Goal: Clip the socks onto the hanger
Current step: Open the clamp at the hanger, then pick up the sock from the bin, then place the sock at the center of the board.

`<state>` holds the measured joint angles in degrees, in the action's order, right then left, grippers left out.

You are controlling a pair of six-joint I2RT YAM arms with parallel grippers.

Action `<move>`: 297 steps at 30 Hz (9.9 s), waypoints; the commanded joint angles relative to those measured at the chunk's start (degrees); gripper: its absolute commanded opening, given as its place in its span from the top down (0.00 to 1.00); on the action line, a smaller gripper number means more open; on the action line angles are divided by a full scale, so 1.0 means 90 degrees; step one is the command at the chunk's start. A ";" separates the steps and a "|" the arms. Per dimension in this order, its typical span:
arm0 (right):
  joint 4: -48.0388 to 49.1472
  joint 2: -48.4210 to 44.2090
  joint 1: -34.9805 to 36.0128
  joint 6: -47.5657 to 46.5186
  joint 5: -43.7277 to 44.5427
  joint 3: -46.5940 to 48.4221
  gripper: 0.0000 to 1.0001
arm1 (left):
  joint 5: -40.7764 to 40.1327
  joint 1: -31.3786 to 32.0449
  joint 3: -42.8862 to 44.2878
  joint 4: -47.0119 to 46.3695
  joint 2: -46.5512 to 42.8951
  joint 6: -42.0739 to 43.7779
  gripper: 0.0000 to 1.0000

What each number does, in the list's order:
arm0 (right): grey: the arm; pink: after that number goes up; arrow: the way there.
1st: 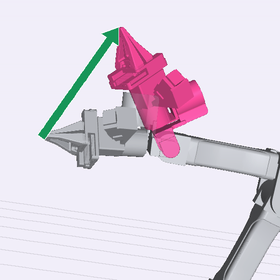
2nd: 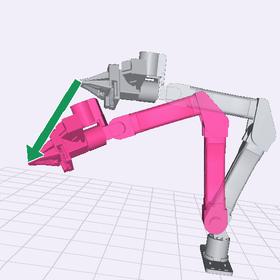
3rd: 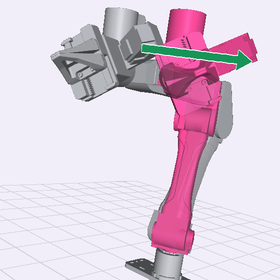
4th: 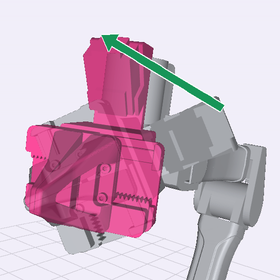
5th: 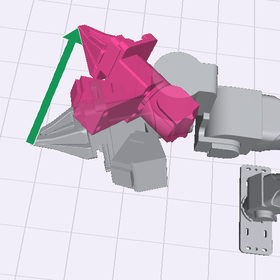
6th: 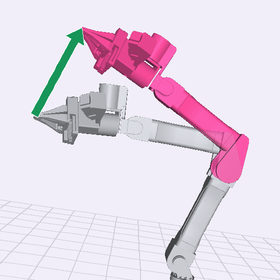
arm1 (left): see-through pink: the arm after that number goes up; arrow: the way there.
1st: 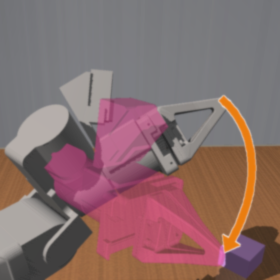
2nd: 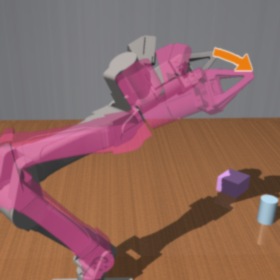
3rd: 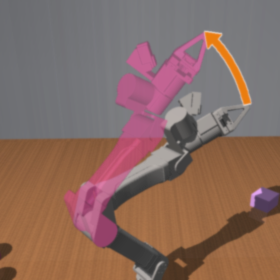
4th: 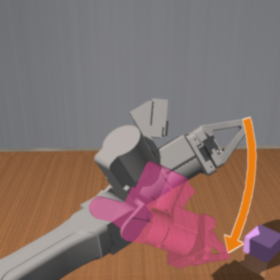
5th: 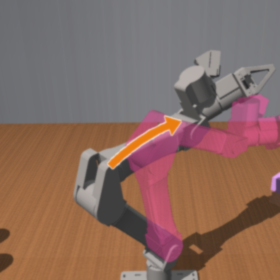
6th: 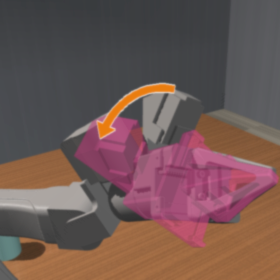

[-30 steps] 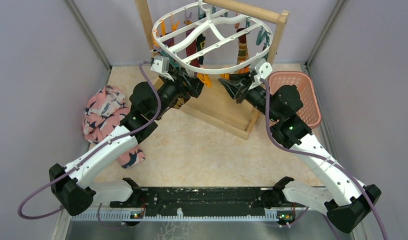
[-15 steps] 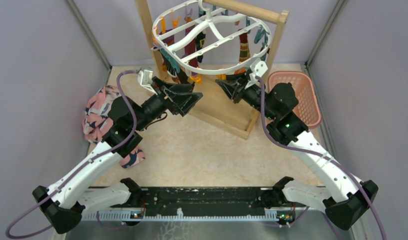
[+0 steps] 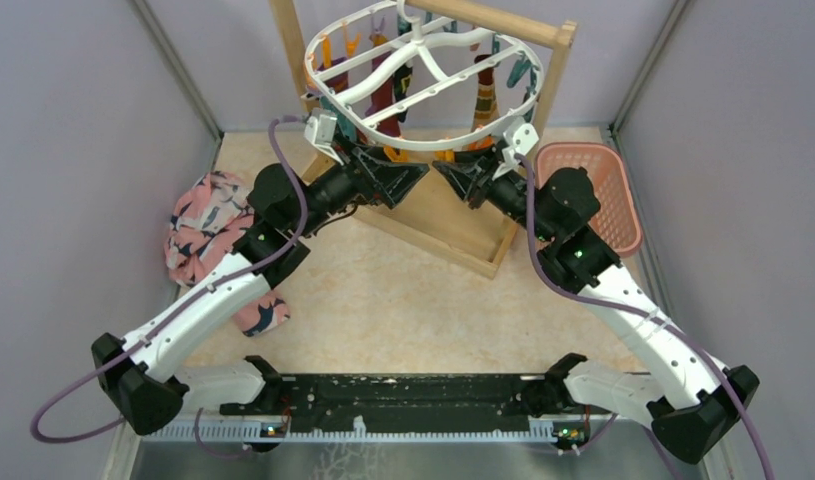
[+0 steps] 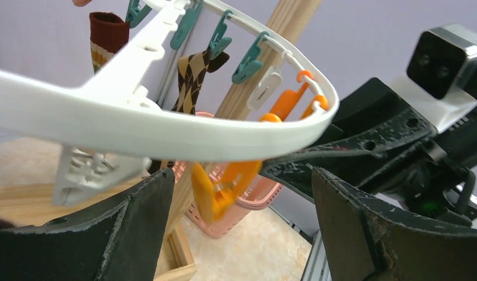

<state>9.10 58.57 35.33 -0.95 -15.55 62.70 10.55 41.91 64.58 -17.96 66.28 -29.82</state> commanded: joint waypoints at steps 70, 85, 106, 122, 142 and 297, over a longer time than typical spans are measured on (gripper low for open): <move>-0.0103 -0.0605 -0.0042 -0.0178 0.0193 -0.0082 1.00 | -0.1778 0.1466 0.1178 -0.0443 0.0864 0.0848 0.28; -0.0165 -0.0688 -0.0045 -0.0201 0.0164 -0.0073 1.00 | -0.1816 0.1466 0.1350 -0.0758 0.1251 0.0882 0.28; -0.0269 -0.0698 -0.0041 -0.0265 0.0089 -0.0036 1.00 | -0.1494 0.1471 0.1831 -0.0747 0.1862 0.0848 0.28; -0.0283 -0.0672 -0.0039 -0.0275 0.0077 -0.0009 1.00 | -0.1434 0.1486 0.1570 -0.0651 0.1895 0.0629 0.31; -0.0260 -0.0696 -0.0039 -0.0237 0.0177 -0.0010 1.00 | -0.1851 0.1477 0.0819 -0.0720 0.1205 0.0636 1.00; -0.5664 -0.0212 -0.2938 0.2793 0.0241 0.1445 1.00 | -0.1731 0.1466 0.0207 -0.0954 0.0793 0.0921 1.00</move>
<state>-36.91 57.23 -0.38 27.73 -9.74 73.67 -5.96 55.13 65.73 -27.51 72.36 -22.22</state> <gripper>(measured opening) 0.014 0.074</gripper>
